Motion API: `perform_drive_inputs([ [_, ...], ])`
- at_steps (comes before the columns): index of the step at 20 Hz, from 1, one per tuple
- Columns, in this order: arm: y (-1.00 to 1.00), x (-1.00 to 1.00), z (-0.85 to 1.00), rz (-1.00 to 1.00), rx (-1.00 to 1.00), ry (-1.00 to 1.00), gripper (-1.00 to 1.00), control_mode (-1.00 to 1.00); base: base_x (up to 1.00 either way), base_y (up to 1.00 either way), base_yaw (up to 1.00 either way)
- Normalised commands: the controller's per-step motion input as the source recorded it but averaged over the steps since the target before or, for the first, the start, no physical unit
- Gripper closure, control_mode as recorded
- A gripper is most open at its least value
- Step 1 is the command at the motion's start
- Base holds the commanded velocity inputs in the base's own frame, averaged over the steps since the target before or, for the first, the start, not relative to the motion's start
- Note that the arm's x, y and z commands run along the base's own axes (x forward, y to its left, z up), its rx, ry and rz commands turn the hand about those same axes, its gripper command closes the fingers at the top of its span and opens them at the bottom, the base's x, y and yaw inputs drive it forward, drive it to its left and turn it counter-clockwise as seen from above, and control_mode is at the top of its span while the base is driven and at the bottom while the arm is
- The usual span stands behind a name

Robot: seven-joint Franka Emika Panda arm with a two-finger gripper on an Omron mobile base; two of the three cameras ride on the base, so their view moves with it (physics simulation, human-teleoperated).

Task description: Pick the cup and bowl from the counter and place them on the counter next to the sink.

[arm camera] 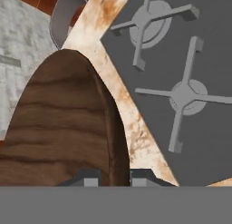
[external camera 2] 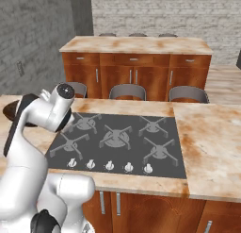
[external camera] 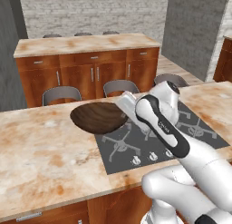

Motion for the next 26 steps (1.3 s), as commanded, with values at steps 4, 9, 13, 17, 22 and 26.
perform_drive_inputs([
  [4, -0.45, -0.14, 0.38, 0.11, -0.19, -0.02, 1.0, -1.0, 0.0, 0.0, 0.0],
  [9, -0.49, -0.01, -0.13, 0.21, -0.09, -0.03, 1.0, -1.0, 0.0, 0.0, 0.0],
  [13, -0.88, -0.23, -0.21, 0.12, -0.08, 0.0, 1.0, -1.0, 0.0, 0.0, 0.0],
  [17, -0.91, -0.3, 0.0, 0.05, -0.06, -0.05, 1.0, -1.0, 0.0, 0.0, 0.0],
  [22, -0.75, -0.69, 0.01, 0.0, 0.08, -0.1, 1.0, -1.0, 0.0, 0.0, 0.0],
  [26, -0.49, -0.8, 0.16, 0.0, 0.23, 0.0, 1.0, -1.0, 0.0, 0.0, 0.0],
])
